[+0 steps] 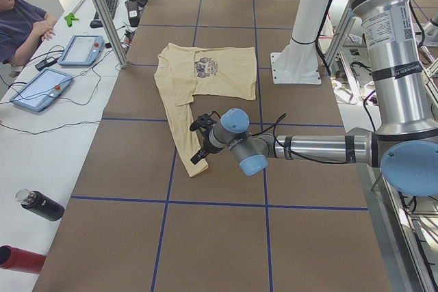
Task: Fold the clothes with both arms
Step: 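Release the sleeve and withdraw the right gripper from the shirt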
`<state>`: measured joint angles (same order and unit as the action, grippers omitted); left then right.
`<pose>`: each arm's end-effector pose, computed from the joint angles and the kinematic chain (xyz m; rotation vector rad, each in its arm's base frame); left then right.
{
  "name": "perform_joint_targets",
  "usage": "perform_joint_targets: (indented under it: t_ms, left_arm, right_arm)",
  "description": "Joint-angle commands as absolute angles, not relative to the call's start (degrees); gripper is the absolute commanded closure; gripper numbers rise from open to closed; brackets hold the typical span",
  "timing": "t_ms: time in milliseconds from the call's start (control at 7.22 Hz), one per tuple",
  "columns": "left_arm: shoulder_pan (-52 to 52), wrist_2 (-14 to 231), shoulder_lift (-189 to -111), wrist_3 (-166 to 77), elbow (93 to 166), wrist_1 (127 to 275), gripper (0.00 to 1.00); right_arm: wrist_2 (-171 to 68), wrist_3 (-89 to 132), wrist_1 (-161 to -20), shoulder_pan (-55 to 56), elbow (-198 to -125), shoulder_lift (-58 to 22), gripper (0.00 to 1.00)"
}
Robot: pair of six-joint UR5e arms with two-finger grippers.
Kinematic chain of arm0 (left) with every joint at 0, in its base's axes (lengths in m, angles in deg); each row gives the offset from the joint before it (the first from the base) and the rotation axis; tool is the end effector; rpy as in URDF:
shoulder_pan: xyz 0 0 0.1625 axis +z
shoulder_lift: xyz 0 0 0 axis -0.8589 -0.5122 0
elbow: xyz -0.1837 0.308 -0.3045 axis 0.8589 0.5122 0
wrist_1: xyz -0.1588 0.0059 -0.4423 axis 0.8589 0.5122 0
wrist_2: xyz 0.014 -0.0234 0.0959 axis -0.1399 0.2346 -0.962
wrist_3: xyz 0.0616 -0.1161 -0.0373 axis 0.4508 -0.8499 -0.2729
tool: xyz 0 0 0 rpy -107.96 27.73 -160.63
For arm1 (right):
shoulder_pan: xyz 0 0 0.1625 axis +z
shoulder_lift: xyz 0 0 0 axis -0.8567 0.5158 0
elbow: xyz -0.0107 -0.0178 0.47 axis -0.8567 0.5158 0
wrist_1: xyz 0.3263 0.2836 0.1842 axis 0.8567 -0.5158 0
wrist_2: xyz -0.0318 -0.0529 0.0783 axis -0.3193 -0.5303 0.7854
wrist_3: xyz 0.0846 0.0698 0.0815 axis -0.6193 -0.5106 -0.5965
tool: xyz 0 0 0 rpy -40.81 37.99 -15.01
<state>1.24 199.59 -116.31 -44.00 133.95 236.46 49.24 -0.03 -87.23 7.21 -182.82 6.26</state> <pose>0.1923 -0.4605 0.6846 0.6957 0.6950 0.4636 -0.1655 -0.5164 0.5020 0.2524 -0.8130 0.0425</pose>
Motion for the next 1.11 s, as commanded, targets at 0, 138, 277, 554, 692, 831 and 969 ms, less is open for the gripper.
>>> perform_joint_targets:
  t_ms: [0,138,277,554,692,831,969]
  left_arm:
    - [4.9,197.1,-118.6,-45.4,129.1,238.7,0.01]
    - [5.4,197.0,-119.5,-45.3,127.7,238.8,0.05]
    - [5.8,197.0,-119.9,-45.2,127.4,238.7,0.11]
    - [6.5,195.8,-121.6,-45.3,125.3,238.8,0.22]
    - [6.5,195.8,-123.4,-45.2,123.2,238.8,0.22]
    - [6.5,195.8,-124.3,-45.1,122.0,238.8,0.22]
    - [6.6,195.8,-124.2,-44.9,122.1,238.8,0.23]
  right_arm:
    - [49.4,0.5,-86.4,7.6,-182.8,7.2,0.00]
    - [49.4,0.5,-86.4,7.6,-182.8,7.2,0.00]
    - [49.4,0.5,-86.4,7.6,-182.8,7.2,0.00]
    - [49.3,0.5,-86.4,7.6,-182.8,7.1,0.00]
    - [49.3,0.5,-86.4,7.6,-182.8,7.1,0.00]
    - [49.3,0.5,-86.4,7.6,-182.8,7.0,0.00]
    - [49.2,0.5,-86.5,7.6,-182.7,7.0,0.00]
